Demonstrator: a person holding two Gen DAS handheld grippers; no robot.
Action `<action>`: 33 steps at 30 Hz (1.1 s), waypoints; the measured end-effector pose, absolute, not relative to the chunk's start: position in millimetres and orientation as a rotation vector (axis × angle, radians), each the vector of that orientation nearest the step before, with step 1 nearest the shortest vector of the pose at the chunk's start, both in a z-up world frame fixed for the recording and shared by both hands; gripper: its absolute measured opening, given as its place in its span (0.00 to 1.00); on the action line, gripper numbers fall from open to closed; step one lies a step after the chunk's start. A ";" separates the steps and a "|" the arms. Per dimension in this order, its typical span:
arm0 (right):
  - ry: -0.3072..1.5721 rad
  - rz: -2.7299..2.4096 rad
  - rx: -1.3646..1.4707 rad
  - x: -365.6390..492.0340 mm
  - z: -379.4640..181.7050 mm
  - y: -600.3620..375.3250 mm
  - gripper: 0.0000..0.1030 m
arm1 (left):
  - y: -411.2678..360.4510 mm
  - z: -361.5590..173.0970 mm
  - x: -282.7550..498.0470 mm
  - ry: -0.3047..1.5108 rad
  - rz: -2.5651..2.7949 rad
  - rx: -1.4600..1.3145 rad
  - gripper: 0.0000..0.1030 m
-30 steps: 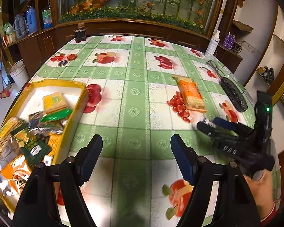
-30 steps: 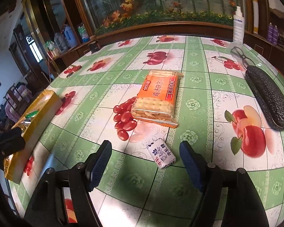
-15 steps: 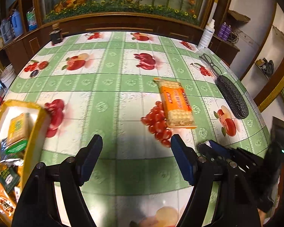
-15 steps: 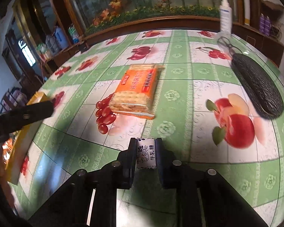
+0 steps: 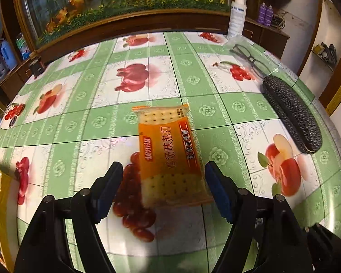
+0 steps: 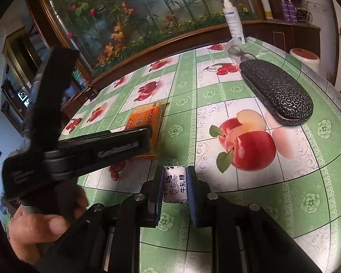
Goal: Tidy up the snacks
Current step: 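Grasp the orange cracker pack with the left gripper while the right grasps the white candy, then carry the cracker pack with the left gripper while the right carries the candy toward the box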
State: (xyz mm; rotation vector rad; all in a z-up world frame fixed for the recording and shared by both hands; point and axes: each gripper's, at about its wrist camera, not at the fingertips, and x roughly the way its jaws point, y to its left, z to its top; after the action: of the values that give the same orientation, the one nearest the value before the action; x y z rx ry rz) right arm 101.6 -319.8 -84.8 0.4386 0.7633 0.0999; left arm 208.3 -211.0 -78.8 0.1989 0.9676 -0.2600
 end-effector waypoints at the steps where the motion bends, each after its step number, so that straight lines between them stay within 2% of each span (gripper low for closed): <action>1: 0.766 0.099 0.444 101.8 -86.1 -320.8 0.20 | -212.7 -83.9 211.0 0.979 -0.253 0.203 0.72; 5: 0.761 0.095 0.453 102.0 -86.6 -323.9 0.20 | -203.7 -92.4 208.2 0.962 -0.235 0.172 0.72; 6: 0.756 0.096 0.454 100.0 -85.4 -322.5 0.20 | -200.3 -92.1 206.1 0.958 -0.235 0.160 0.69; 7: 0.753 0.096 0.451 99.1 -84.6 -321.4 0.20 | -198.2 -91.3 203.0 0.947 -0.240 0.158 0.56; 8: 0.750 0.097 0.448 98.5 -84.0 -320.4 0.20 | -195.0 -89.8 198.8 0.937 -0.246 0.163 0.55; 33: 0.733 0.221 0.320 82.0 -70.8 -251.5 0.20 | -82.9 -61.1 94.3 0.840 -0.182 0.054 0.54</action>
State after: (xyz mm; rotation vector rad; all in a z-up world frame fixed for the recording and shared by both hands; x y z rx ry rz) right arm 82.0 -251.5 -70.8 0.3196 0.7329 0.2214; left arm 94.3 -82.9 -61.1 0.0536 0.8404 -0.1818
